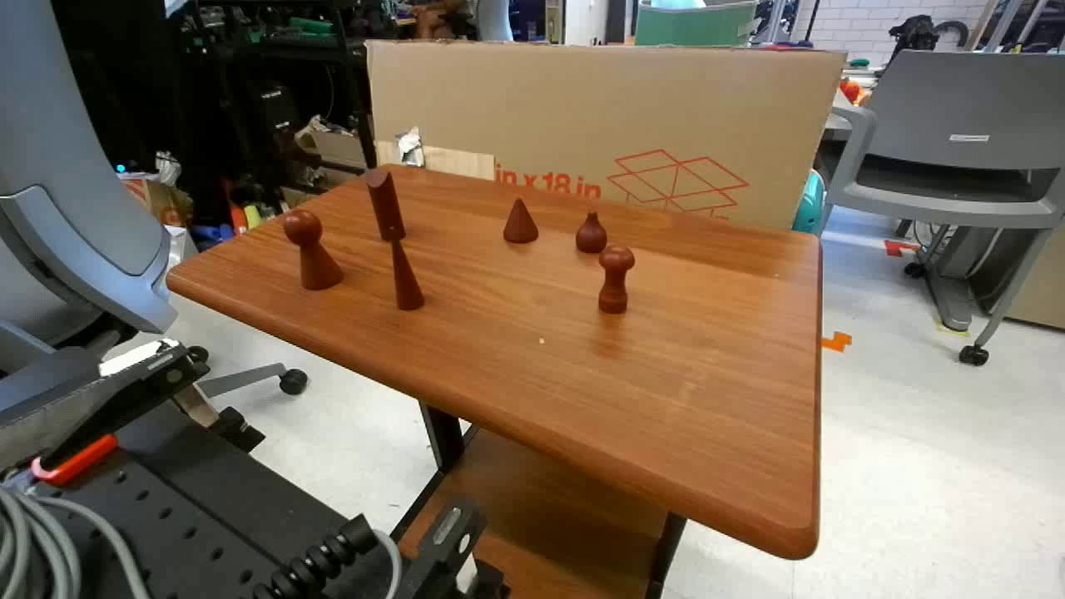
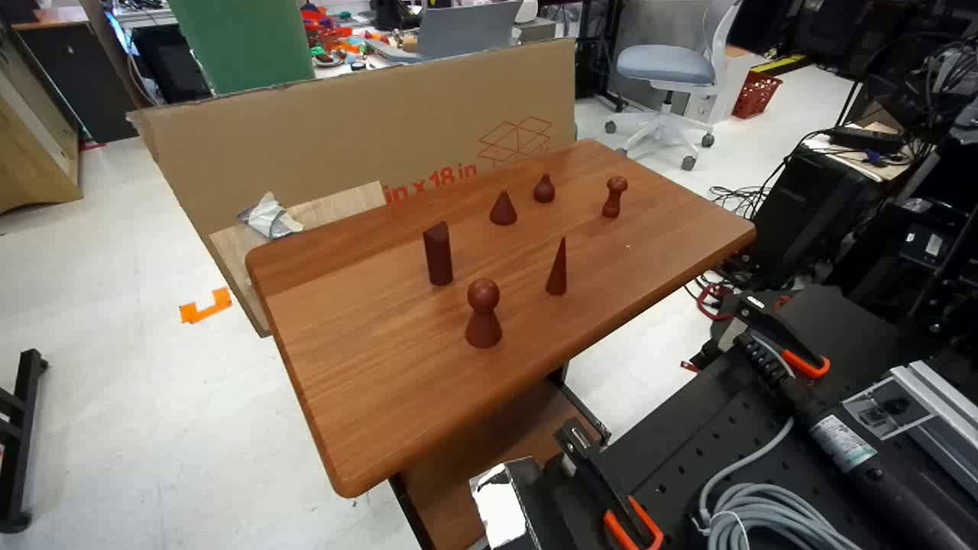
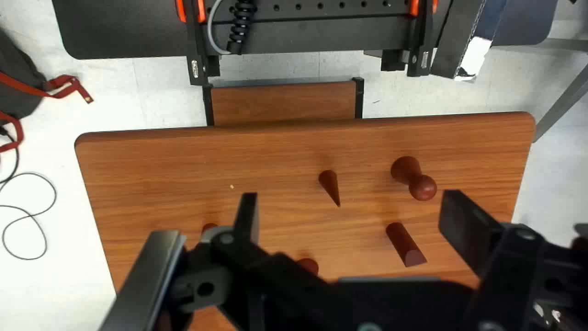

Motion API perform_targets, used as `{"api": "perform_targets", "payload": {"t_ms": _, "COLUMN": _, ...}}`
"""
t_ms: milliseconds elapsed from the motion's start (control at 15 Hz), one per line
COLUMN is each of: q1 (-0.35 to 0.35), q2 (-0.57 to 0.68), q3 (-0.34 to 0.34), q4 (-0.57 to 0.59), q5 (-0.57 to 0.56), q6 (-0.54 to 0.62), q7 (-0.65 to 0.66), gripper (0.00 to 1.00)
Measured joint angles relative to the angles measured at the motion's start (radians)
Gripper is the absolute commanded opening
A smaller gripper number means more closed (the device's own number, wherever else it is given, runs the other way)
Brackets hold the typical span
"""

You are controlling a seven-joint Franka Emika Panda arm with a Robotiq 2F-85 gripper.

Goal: Move the wooden object furthest to the right forward

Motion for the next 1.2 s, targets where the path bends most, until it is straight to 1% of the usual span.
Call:
{"api": "perform_targets", "payload": {"t_ms": 667, "q1": 0.000, "q2": 0.000, "q3": 0.000, "q4": 0.000, "q5": 0.000, "q6": 0.000, "q7": 0.001, "gripper": 1.00}}
{"api": "perform_targets", "payload": {"t_ms": 800, "q1": -0.001, "q2": 0.010, "q3": -0.005, "q4": 0.006, "q5": 0.016, "q6": 0.001, "q7": 0.011, "gripper": 1.00}}
{"api": "perform_targets", "payload": {"t_ms": 1000, "q1": -0.005, "q2": 0.075, "q3": -0.031, "q4": 0.056, "q5": 0.057, "q6": 0.015, "q7": 0.025, "gripper": 1.00}}
{"api": "perform_targets", "payload": {"t_ms": 1200, "q1": -0.021, "q2": 0.187, "q3": -0.061, "q4": 0.141, "q5": 0.071, "q6": 0.040, "q7": 0.028, "gripper": 1.00}}
